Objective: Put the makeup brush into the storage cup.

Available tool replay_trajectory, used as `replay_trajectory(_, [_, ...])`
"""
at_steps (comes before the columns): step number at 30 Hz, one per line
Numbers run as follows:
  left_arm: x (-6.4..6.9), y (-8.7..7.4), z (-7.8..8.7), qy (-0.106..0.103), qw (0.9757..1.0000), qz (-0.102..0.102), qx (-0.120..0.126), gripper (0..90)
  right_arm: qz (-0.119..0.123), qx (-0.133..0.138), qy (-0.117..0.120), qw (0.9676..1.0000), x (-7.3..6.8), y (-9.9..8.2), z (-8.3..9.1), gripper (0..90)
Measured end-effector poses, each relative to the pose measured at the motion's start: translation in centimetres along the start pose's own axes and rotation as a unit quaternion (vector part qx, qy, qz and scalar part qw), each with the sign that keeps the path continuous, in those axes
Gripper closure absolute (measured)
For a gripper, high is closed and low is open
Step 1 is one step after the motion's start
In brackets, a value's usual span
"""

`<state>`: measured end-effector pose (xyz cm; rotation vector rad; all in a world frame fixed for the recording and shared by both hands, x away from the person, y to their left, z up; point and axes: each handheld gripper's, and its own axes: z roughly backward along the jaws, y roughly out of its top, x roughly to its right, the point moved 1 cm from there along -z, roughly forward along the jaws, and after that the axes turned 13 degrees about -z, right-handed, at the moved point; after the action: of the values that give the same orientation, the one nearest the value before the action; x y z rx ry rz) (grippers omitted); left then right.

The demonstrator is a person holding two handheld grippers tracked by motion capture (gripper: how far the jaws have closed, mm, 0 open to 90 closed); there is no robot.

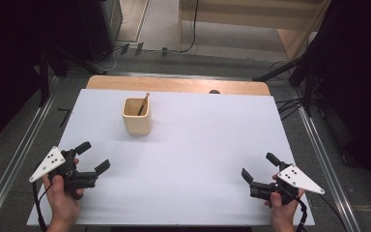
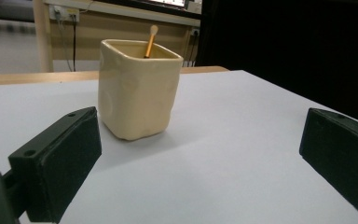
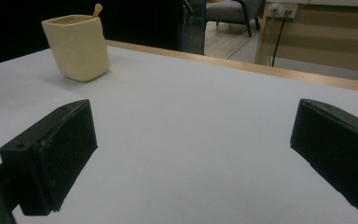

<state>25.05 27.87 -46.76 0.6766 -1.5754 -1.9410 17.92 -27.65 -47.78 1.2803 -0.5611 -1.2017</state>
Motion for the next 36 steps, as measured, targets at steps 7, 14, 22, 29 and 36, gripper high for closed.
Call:
replay_trajectory(7, [0.1, -0.1, 1.0, 0.006, 1.0, -0.003, 0.004, 0.0, -0.001, -0.001, -0.002, 1.0, 0.1, 0.0, 0.0, 1.0])
replay_trajectory(14, [0.1, -0.2, 1.3, 0.009, 0.9999, -0.011, 0.0, 0.0, -0.001, -0.001, -0.002, 1.0, 0.1, -0.1, -0.1, 0.9])
replay_trajectory(22, [-0.1, -0.1, 1.8, 0.013, 0.9998, -0.011, 0.005, 0.0, -0.011, 0.0, -0.002, 0.9999, 0.4, 0.0, -0.2, 0.9])
replay_trajectory(29, [0.0, 0.1, 1.5, 0.011, 0.9997, -0.02, 0.004, 0.0, -0.009, 0.002, 0.002, 1.0, 0.3, -0.2, -0.2, 0.9])
replay_trajectory(36, [0.0, 0.0, 1.5, 0.008, 0.9998, -0.019, 0.003, 0.0, -0.008, 0.014, 0.012, 0.9998, 0.3, -0.1, 0.2, 0.9])
